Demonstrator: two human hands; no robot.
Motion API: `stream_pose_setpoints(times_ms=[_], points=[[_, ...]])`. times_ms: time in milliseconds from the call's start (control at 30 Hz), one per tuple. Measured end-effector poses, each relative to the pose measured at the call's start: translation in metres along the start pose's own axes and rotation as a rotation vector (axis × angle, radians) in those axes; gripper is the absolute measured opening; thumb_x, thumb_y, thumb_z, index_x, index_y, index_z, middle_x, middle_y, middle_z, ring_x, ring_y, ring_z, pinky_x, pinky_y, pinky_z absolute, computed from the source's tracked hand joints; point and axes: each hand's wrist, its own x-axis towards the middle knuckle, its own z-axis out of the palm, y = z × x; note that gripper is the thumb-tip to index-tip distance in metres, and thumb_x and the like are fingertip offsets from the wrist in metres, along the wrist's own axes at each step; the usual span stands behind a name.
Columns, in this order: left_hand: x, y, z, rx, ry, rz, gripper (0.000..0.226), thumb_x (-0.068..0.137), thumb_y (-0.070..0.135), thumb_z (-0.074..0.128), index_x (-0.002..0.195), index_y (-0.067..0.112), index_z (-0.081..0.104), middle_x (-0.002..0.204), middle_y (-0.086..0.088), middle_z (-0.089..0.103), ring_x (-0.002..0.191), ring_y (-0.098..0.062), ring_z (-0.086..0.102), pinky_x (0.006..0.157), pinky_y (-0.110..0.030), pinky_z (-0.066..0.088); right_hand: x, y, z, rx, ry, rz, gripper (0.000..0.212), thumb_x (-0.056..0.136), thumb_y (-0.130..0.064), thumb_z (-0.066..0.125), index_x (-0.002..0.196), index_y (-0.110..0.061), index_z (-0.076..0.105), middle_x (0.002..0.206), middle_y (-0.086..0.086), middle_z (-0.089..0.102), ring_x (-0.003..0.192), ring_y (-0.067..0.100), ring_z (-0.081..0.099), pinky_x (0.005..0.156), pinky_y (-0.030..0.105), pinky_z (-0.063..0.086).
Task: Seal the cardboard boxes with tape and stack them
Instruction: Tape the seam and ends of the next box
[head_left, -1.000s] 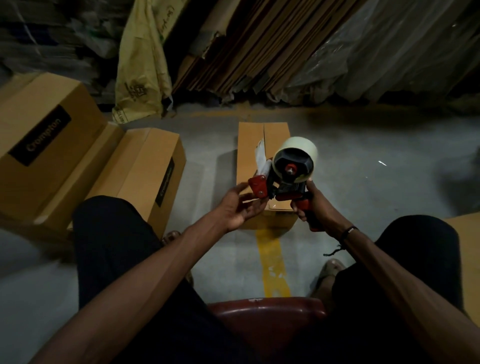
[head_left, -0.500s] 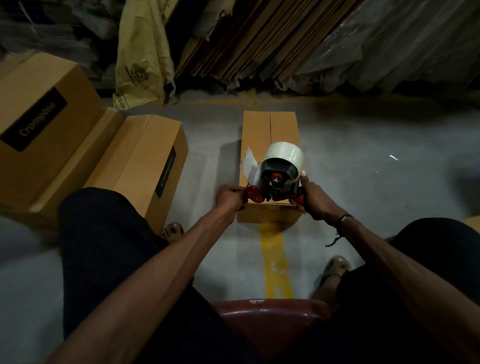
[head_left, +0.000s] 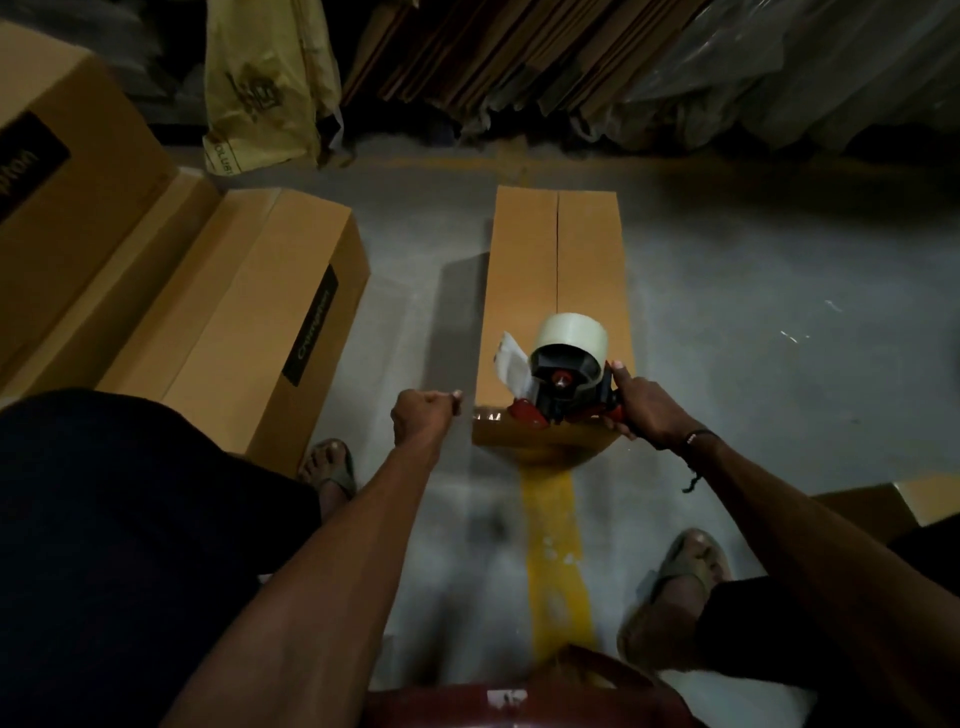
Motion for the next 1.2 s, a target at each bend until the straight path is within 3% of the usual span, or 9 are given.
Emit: stream_pose_setpoints(times_ms=[167, 500, 567, 633, 700, 833, 967, 1100, 1200], points=[[0.016, -0.015, 0.017, 0.053, -0.033, 0.036, 0.026, 0.088, 0.038, 0.079, 0.066, 0.025, 0.074, 0.075, 0.002, 0.073, 0.077, -0.019, 0.067, 0.076, -0.038, 0.059, 0.027, 0.025, 0.015, -0.103, 0.011, -0.027, 0.099, 0.104, -0.063, -0.004, 0.045, -0.014, 0.059, 0.049, 0.008, 0.062, 0.050, 0.019, 0.064, 0.077, 0.030, 0.051], [0.051, -0.031, 0.041, 0.129, -0.071, 0.032, 0.021, 0.092, 0.039, 0.074, 0.081, 0.023, 0.081, 0.077, 0.008, 0.071, 0.080, -0.014, 0.064, 0.069, -0.029, 0.049, 0.058, 0.047, 0.025, -0.154, 0.020, 0.019, 0.091, 0.108, -0.054, 0.000, 0.049, -0.018, 0.060, 0.051, 0.007, 0.065, 0.050, 0.016, 0.064, 0.075, 0.031, 0.051], [0.057, -0.034, 0.045, 0.157, -0.076, 0.026, 0.022, 0.091, 0.041, 0.074, 0.080, 0.023, 0.081, 0.081, 0.003, 0.073, 0.082, -0.018, 0.066, 0.072, -0.031, 0.052, 0.061, 0.049, 0.029, -0.173, 0.009, 0.053, 0.070, 0.108, -0.050, 0.004, 0.063, -0.030, 0.054, 0.055, 0.007, 0.065, 0.057, 0.023, 0.064, 0.079, 0.041, 0.055], [0.060, -0.038, 0.049, 0.172, -0.080, 0.015, 0.023, 0.090, 0.044, 0.074, 0.080, 0.024, 0.080, 0.085, 0.000, 0.074, 0.085, -0.022, 0.067, 0.074, -0.033, 0.053, 0.060, 0.048, 0.029, -0.193, 0.009, 0.122, 0.056, 0.108, -0.045, 0.009, 0.087, -0.025, 0.057, 0.063, 0.006, 0.065, 0.062, 0.027, 0.062, 0.079, 0.047, 0.054], [0.059, -0.040, 0.052, 0.175, -0.098, 0.009, 0.024, 0.090, 0.046, 0.072, 0.087, 0.024, 0.082, 0.091, -0.001, 0.076, 0.089, -0.024, 0.068, 0.075, -0.034, 0.053, 0.061, 0.046, 0.030, -0.223, 0.028, 0.138, 0.065, 0.110, -0.043, 0.012, 0.108, -0.005, 0.065, 0.064, 0.003, 0.062, 0.061, 0.025, 0.059, 0.074, 0.043, 0.053], [0.060, -0.039, 0.058, 0.217, -0.127, -0.003, 0.032, 0.094, 0.050, 0.067, 0.105, 0.023, 0.081, 0.106, -0.002, 0.075, 0.096, -0.023, 0.065, 0.076, -0.030, 0.046, 0.063, 0.045, 0.031, -0.278, 0.077, 0.081, 0.058, 0.112, -0.036, 0.017, 0.114, -0.003, 0.065, 0.065, -0.006, 0.049, 0.059, 0.006, 0.043, 0.059, 0.027, 0.033], [0.061, -0.040, 0.053, 0.474, -0.119, 0.063, 0.037, 0.094, 0.049, 0.066, 0.120, 0.025, 0.073, 0.123, -0.007, 0.069, 0.106, -0.031, 0.063, 0.088, -0.038, 0.051, 0.056, 0.038, 0.032, -0.287, 0.155, 0.087, 0.052, 0.111, -0.035, 0.020, 0.140, -0.006, 0.053, 0.082, 0.013, 0.059, 0.076, 0.028, 0.055, 0.069, 0.041, 0.044], [0.059, -0.031, 0.051, 0.387, 0.071, 0.194, 0.024, 0.102, 0.026, 0.060, 0.114, 0.012, 0.074, 0.118, -0.015, 0.071, 0.107, -0.036, 0.066, 0.084, -0.036, 0.050, 0.054, 0.037, 0.033, -0.372, 0.197, 0.038, 0.069, 0.107, -0.047, 0.005, 0.113, -0.011, 0.063, 0.076, 0.013, 0.058, 0.076, 0.034, 0.058, 0.063, 0.037, 0.041], [0.049, -0.016, 0.063, 0.265, 0.020, 0.241, 0.023, 0.099, 0.025, 0.066, 0.103, 0.007, 0.080, 0.098, -0.007, 0.076, 0.093, -0.025, 0.069, 0.071, -0.026, 0.043, 0.057, 0.035, 0.033, -0.455, 0.194, 0.043, 0.089, 0.102, -0.060, -0.003, 0.108, -0.007, 0.068, 0.066, 0.002, 0.049, 0.061, 0.022, 0.043, 0.054, 0.032, 0.025]])
